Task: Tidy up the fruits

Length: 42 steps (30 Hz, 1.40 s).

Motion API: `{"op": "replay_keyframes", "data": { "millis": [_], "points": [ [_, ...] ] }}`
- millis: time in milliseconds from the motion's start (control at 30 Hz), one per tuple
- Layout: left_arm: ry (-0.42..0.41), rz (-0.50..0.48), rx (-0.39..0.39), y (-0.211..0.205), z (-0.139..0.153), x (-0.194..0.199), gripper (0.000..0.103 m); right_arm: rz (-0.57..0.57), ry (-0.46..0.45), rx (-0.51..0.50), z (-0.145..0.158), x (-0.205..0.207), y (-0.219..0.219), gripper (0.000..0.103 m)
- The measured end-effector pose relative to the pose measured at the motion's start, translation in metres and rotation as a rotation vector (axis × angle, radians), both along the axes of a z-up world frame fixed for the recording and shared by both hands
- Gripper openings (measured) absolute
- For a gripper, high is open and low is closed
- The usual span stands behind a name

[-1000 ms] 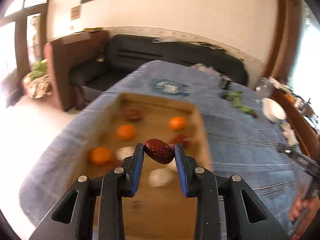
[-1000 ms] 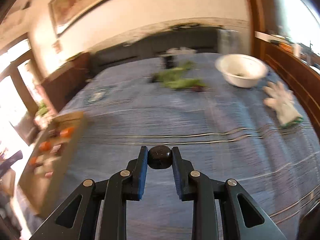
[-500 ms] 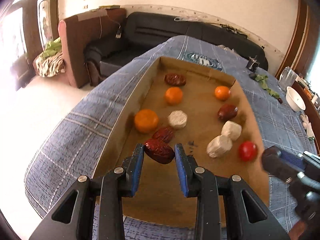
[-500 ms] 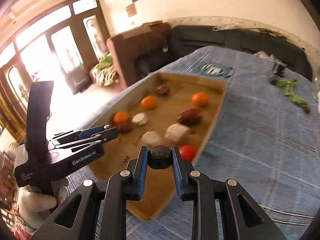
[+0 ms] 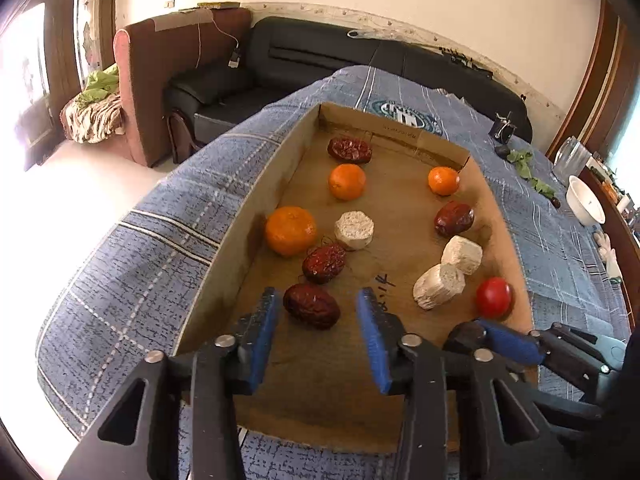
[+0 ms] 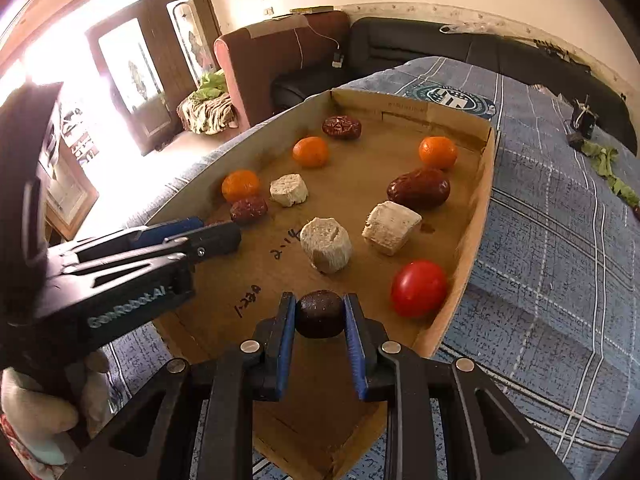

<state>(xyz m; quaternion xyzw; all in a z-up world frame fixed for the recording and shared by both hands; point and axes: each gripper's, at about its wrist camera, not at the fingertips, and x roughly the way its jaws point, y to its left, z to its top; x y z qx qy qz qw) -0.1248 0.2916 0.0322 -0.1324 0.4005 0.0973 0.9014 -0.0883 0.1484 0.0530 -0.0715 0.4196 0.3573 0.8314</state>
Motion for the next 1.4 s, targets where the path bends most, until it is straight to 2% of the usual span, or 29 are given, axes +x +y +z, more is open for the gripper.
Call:
{"op": "replay_keyframes", "data": {
  "millis": [133,167,200,267,533,600,667,867,1067,1400],
  "points": [
    [-0.019,-0.005,0.014,-0.004,0.009,-0.004,0.052,0.003,-0.026,-0.008,0.004,-0.005,0.002,0.030],
    [-0.025,-0.003,0.017,-0.005,0.012,-0.005,0.057,0.003,-0.032,-0.004,0.006,-0.006,0.001,0.037],
    [-0.035,0.001,0.020,-0.005,0.015,-0.007,0.059,0.002,-0.040,0.001,0.008,-0.008,0.000,0.049],
    [-0.048,0.008,0.020,-0.005,0.021,-0.009,0.062,-0.003,-0.063,0.017,0.015,-0.013,-0.004,0.060],
    [-0.096,0.058,0.039,-0.002,0.041,-0.023,0.064,-0.052,-0.129,0.052,0.036,-0.032,-0.024,0.066],
    [-0.115,0.074,0.064,-0.005,0.047,-0.028,0.068,-0.083,-0.124,0.069,0.039,-0.033,-0.033,0.068],
    [-0.144,0.100,0.098,-0.009,0.054,-0.035,0.078,-0.121,-0.126,0.086,0.042,-0.035,-0.044,0.069],
    [-0.211,0.180,0.204,-0.024,0.073,-0.047,0.090,-0.218,-0.126,0.125,0.043,-0.032,-0.075,0.078],
    [-0.263,0.236,0.289,-0.042,0.086,-0.053,0.096,-0.262,-0.119,0.123,0.039,-0.033,-0.088,0.083],
    [-0.231,0.206,0.304,-0.060,0.084,-0.045,0.098,-0.288,-0.148,0.101,0.035,-0.036,-0.100,0.087]
  ]
}}
